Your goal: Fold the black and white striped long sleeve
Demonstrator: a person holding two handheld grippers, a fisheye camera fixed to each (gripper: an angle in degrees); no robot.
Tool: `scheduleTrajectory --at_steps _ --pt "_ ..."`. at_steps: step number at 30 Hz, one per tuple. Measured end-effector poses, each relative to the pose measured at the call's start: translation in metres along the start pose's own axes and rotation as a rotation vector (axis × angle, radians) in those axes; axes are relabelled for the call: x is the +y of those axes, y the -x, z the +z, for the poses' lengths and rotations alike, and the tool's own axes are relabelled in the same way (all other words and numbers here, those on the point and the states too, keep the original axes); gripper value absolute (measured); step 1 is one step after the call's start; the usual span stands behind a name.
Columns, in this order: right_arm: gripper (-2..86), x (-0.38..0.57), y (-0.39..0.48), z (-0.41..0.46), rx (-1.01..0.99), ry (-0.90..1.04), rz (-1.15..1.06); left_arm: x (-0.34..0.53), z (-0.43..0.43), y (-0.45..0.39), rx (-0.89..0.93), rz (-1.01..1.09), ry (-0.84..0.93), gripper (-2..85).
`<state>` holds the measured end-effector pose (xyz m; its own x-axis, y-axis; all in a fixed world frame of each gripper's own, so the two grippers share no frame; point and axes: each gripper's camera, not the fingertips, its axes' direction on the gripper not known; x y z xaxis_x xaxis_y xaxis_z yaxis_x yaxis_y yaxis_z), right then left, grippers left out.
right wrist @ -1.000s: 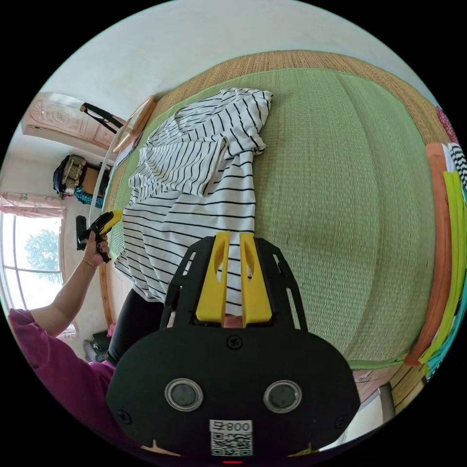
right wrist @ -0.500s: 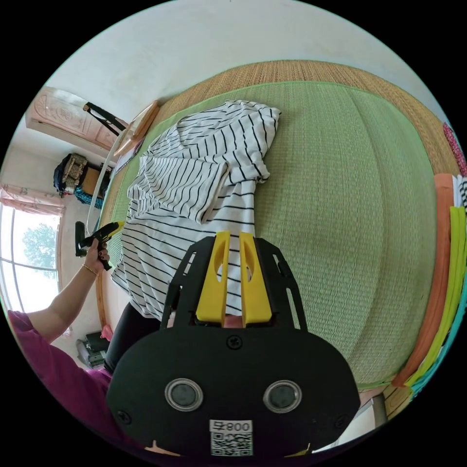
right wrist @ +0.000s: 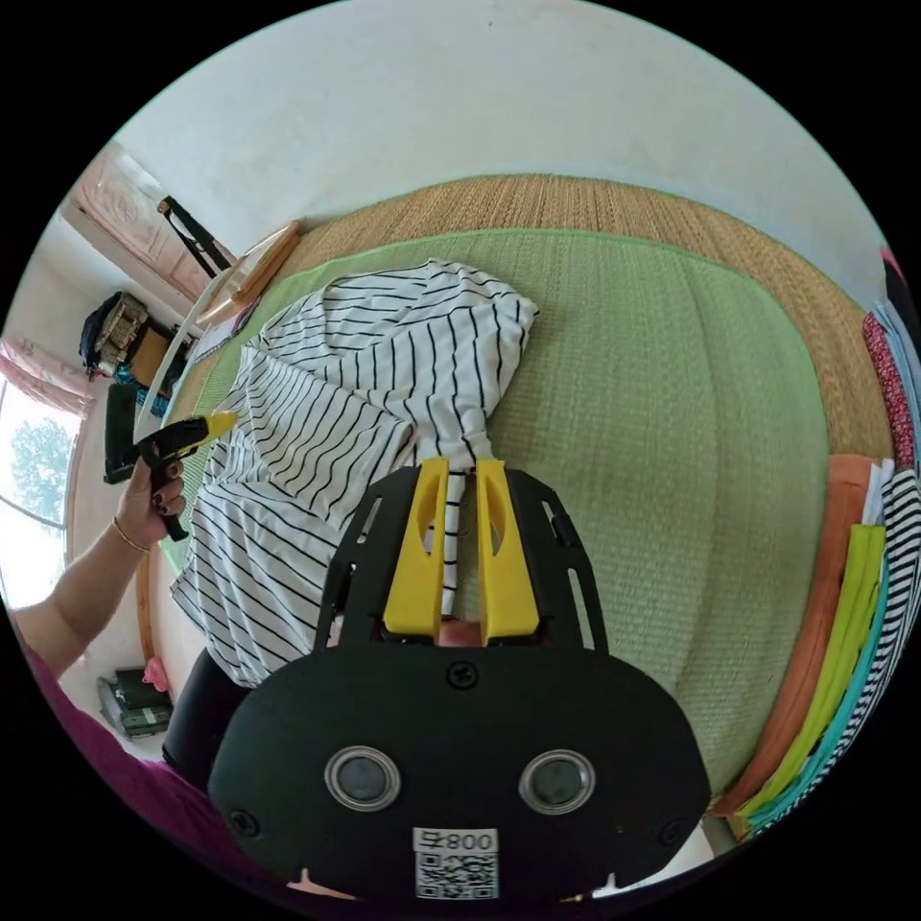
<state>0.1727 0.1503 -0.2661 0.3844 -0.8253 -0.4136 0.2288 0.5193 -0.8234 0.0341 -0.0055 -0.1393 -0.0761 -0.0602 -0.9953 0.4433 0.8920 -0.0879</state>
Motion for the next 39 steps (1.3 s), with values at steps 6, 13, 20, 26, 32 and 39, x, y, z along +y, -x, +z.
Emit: scheduleTrajectory --at_steps 6,13,20,26,32,39 --pt "7.0 -0.002 -0.017 0.017 -0.069 -0.015 -0.028 -0.074 0.131 -0.038 0.012 0.162 0.107 6.6" --pt "5.8 0.003 -0.037 0.026 -0.149 -0.051 -0.026 -0.146 0.261 -0.067 -0.106 0.300 0.191 7.0" --pt "1.9 0.008 -0.051 0.033 -0.227 -0.066 -0.039 -0.152 0.321 -0.071 -0.240 0.361 0.254 1.3" --pt "1.2 0.030 -0.063 0.022 -0.289 -0.127 -0.004 -0.166 0.319 -0.061 -0.250 0.324 0.171 0.3" --pt "1.6 0.032 -0.073 0.034 -0.315 -0.109 0.032 -0.163 0.332 -0.055 -0.286 0.336 0.192 1.0" --pt "3.7 0.033 -0.093 0.021 -0.320 -0.166 0.092 -0.155 0.244 -0.032 -0.198 0.294 0.059 4.1"
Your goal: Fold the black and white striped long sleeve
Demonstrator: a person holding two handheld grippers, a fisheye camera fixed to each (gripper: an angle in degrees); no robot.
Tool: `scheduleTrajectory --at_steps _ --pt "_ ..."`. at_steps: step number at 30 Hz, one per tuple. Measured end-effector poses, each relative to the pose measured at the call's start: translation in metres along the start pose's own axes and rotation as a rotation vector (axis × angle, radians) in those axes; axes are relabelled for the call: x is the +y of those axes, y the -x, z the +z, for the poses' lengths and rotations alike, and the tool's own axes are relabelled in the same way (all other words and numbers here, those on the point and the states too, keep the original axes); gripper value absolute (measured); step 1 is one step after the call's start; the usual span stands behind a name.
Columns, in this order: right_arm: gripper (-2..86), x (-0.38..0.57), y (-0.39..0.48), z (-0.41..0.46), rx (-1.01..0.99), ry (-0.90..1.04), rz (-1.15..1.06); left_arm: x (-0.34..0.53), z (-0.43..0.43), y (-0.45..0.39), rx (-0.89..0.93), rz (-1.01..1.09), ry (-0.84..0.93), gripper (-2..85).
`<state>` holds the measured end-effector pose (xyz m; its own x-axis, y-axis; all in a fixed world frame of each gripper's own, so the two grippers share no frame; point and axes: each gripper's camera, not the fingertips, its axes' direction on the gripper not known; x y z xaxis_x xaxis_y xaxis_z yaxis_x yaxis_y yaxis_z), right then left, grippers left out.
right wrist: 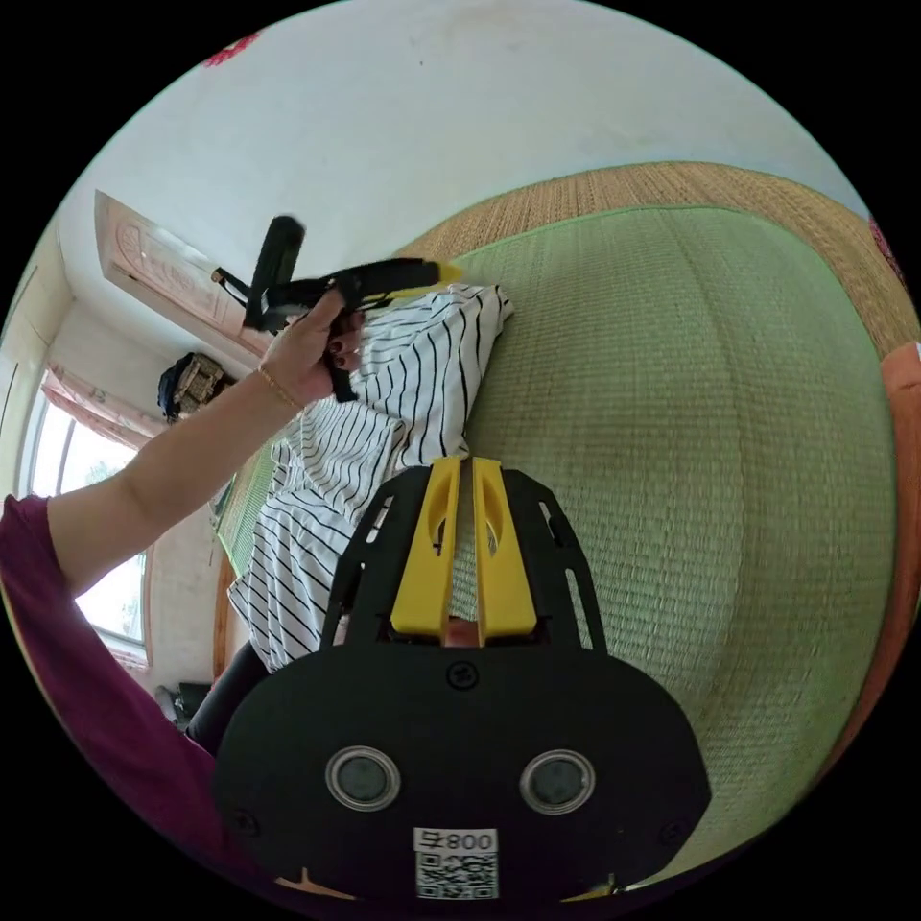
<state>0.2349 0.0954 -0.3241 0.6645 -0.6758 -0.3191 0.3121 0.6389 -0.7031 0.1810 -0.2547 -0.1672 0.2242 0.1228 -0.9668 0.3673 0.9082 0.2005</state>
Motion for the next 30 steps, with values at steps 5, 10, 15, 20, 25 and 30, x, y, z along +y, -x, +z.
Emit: scheduleTrajectory --at_steps 5,10,15,20,25,30 --pt "6.4 -0.046 0.001 0.007 0.006 -0.020 -0.029 0.083 -0.126 0.081 -0.167 -0.184 -0.076 6.8" --pt "8.1 -0.107 0.001 0.034 0.056 0.016 -0.009 0.160 -0.220 0.166 -0.408 -0.449 -0.098 7.7" --pt "6.8 -0.142 0.010 0.075 0.104 0.125 0.013 0.189 -0.246 0.204 -0.408 -0.596 -0.096 7.4" --pt "2.8 -0.152 0.030 0.084 0.177 0.157 -0.026 0.165 -0.259 0.209 -0.374 -0.603 -0.080 2.9" --pt "1.2 -0.177 0.040 0.084 0.263 0.188 -0.055 0.130 -0.291 0.210 -0.341 -0.598 -0.113 1.5" --pt "1.0 -0.220 0.041 0.081 0.297 0.174 -0.029 0.090 -0.323 0.214 -0.302 -0.619 -0.162 1.3"
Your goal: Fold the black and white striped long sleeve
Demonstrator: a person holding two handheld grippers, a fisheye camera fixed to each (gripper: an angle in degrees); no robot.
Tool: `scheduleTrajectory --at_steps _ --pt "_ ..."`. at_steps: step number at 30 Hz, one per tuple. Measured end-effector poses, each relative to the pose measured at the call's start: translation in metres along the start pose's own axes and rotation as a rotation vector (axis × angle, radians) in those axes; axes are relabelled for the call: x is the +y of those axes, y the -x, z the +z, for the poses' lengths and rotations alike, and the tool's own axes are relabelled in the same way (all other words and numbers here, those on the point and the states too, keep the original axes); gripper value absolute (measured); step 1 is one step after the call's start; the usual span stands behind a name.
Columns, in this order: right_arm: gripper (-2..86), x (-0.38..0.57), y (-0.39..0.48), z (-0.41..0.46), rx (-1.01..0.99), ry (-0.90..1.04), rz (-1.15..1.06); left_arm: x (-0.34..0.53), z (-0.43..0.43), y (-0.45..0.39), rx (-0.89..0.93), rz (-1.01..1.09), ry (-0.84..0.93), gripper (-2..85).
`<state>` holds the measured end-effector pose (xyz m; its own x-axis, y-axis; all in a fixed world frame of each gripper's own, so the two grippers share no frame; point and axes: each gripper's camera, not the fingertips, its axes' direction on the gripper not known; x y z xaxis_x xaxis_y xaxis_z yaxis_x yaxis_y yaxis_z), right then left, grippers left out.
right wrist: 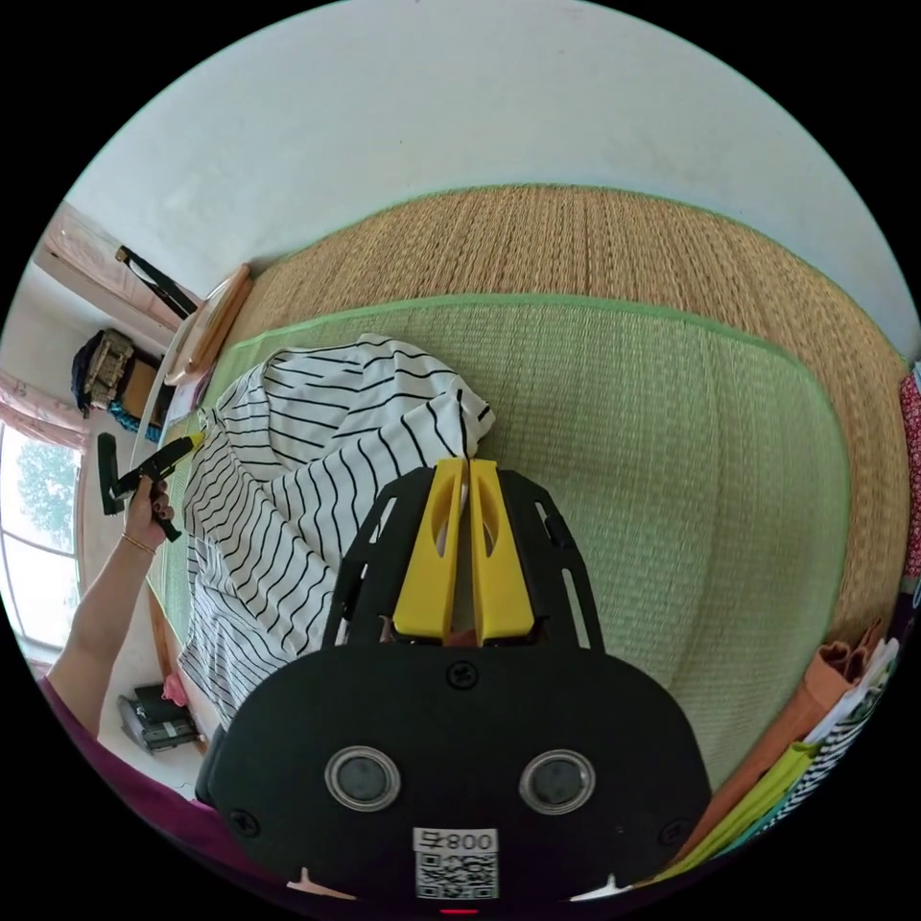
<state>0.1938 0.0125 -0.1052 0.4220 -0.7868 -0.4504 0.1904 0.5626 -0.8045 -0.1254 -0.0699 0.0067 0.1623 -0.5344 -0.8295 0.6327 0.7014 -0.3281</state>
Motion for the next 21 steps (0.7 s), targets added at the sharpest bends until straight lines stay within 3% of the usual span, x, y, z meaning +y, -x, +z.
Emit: scheduleTrajectory --at_steps 6,10,17,21 --pt "2.4 -0.029 -0.003 0.014 0.029 0.064 0.038 -0.026 -0.037 -0.018 -0.046 0.015 0.011 2.0" --pt "4.1 -0.013 -0.011 0.006 0.022 0.038 0.062 0.009 -0.100 -0.013 0.046 0.024 0.013 3.0" --pt "4.8 0.107 -0.022 -0.045 -0.087 -0.006 0.035 0.161 -0.215 -0.025 0.174 0.051 0.187 6.6" --pt "4.0 0.212 -0.021 -0.070 -0.162 0.022 0.061 0.219 -0.256 -0.052 0.082 0.086 0.276 7.2"
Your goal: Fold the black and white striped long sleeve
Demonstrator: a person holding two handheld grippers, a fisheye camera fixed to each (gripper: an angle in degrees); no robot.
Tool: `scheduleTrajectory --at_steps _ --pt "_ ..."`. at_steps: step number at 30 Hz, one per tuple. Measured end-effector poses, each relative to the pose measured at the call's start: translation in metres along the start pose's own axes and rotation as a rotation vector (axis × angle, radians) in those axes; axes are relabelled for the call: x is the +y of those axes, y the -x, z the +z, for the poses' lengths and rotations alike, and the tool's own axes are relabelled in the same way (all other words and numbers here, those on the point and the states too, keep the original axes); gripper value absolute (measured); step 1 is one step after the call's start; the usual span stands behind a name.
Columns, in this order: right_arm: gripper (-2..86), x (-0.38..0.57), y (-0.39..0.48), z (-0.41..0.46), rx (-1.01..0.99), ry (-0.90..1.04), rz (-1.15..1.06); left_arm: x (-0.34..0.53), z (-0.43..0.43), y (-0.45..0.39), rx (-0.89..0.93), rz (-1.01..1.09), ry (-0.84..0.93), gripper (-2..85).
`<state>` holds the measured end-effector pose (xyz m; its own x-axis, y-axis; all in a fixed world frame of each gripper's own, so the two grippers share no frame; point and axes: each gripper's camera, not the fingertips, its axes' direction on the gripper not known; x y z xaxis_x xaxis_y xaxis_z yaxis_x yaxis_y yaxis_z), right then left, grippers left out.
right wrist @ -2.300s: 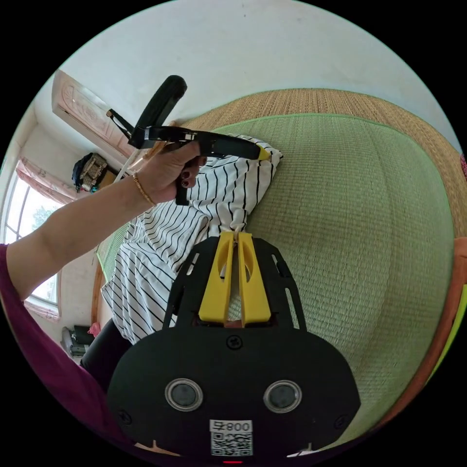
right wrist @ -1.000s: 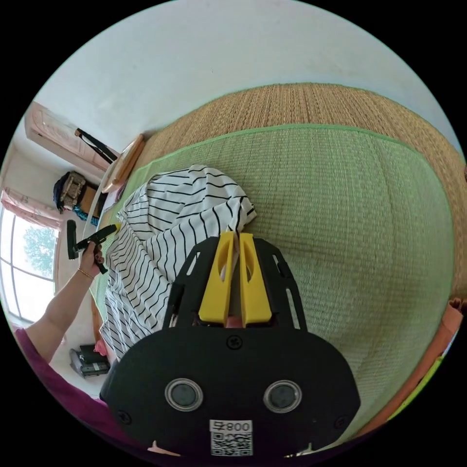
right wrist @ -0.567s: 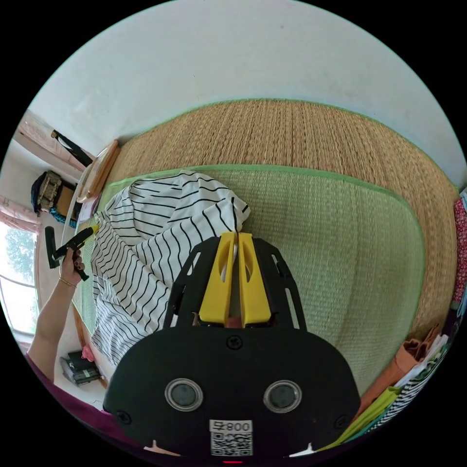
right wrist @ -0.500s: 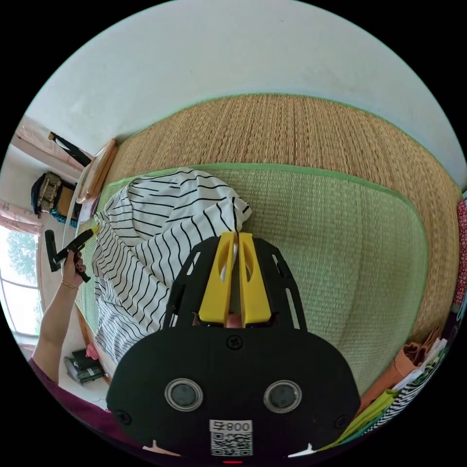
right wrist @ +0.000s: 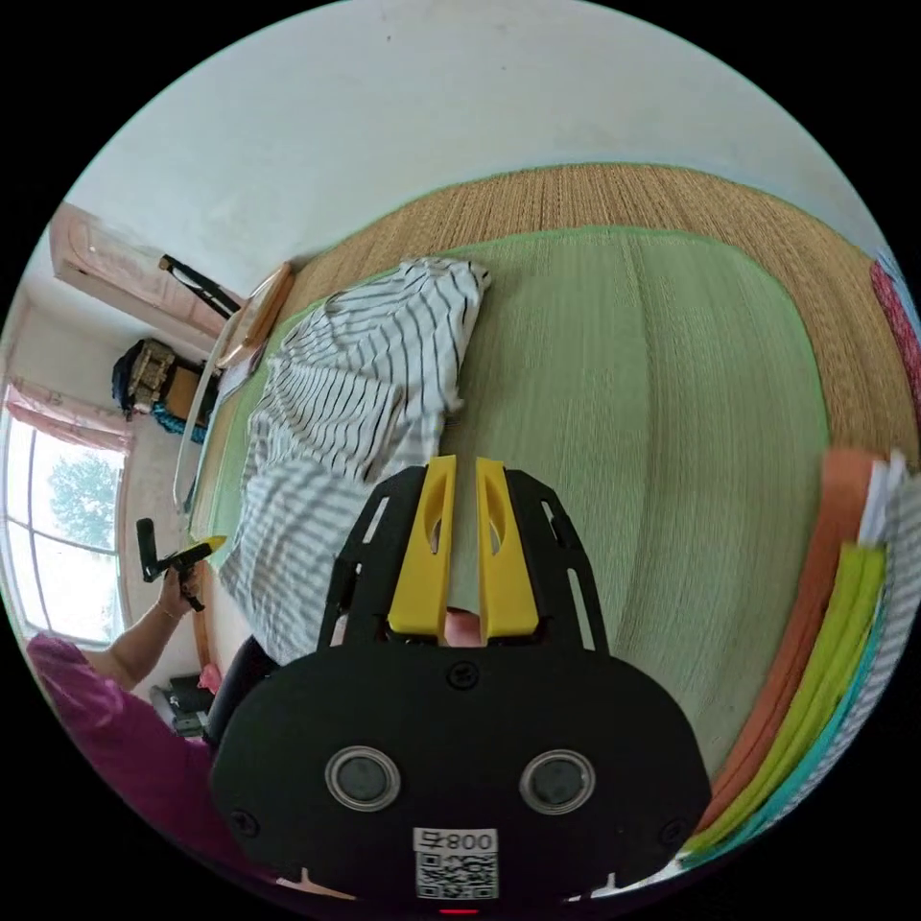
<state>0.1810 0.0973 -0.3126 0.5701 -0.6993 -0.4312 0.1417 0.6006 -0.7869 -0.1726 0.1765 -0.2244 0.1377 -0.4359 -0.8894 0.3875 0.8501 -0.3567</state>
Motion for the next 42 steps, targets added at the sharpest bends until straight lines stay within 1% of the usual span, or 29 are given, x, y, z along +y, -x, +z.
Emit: scheduleTrajectory --at_steps 4,6,9,11,13,15,17,20,24,26,29,33,38,42 --pt "3.6 0.079 0.002 -0.009 -0.018 0.029 0.058 0.023 -0.018 -0.026 -0.067 -0.013 0.058 6.1" --pt "3.7 0.122 0.003 -0.012 -0.044 0.036 0.102 0.020 -0.031 -0.034 -0.049 -0.035 0.061 4.3" --pt "4.3 0.165 0.007 -0.015 -0.053 0.051 0.139 0.012 -0.075 -0.051 0.019 -0.050 0.003 2.3" --pt "4.9 0.189 0.009 -0.017 -0.065 0.053 0.155 0.014 -0.124 -0.056 0.115 -0.089 -0.113 1.9" --pt "5.6 0.210 0.012 -0.020 -0.046 0.041 0.170 0.018 -0.146 -0.053 0.102 -0.129 -0.153 1.8" --pt "6.3 0.232 0.015 -0.012 -0.041 0.058 0.173 0.019 -0.148 -0.044 0.094 -0.178 -0.116 2.0" --pt "6.9 0.243 0.018 -0.004 -0.050 0.077 0.178 0.021 -0.151 -0.039 0.093 -0.230 -0.079 2.7" --pt "7.6 0.252 0.025 0.008 -0.044 0.083 0.176 0.024 -0.168 -0.047 0.107 -0.268 -0.097 4.0" --pt "8.0 0.257 0.033 0.024 -0.037 0.112 0.167 0.024 -0.187 -0.068 0.120 -0.254 -0.097 5.7" --pt "7.8 0.259 0.036 0.032 -0.030 0.128 0.157 0.018 -0.191 -0.081 0.072 -0.243 -0.055 6.0" --pt "5.9 0.262 0.040 0.037 0.019 0.125 0.163 0.010 -0.198 -0.096 0.044 -0.241 -0.013 3.9" --pt "1.3 0.267 0.042 0.044 0.035 0.149 0.151 0.002 -0.221 -0.114 0.051 -0.240 -0.003 1.7" --pt "0.0 0.279 0.045 0.040 0.000 0.174 0.112 0.014 -0.276 -0.129 0.185 -0.273 -0.084 0.9" --pt "0.0 0.300 0.037 0.018 -0.037 0.141 0.121 0.026 -0.297 -0.143 0.246 -0.278 -0.097 0.9"
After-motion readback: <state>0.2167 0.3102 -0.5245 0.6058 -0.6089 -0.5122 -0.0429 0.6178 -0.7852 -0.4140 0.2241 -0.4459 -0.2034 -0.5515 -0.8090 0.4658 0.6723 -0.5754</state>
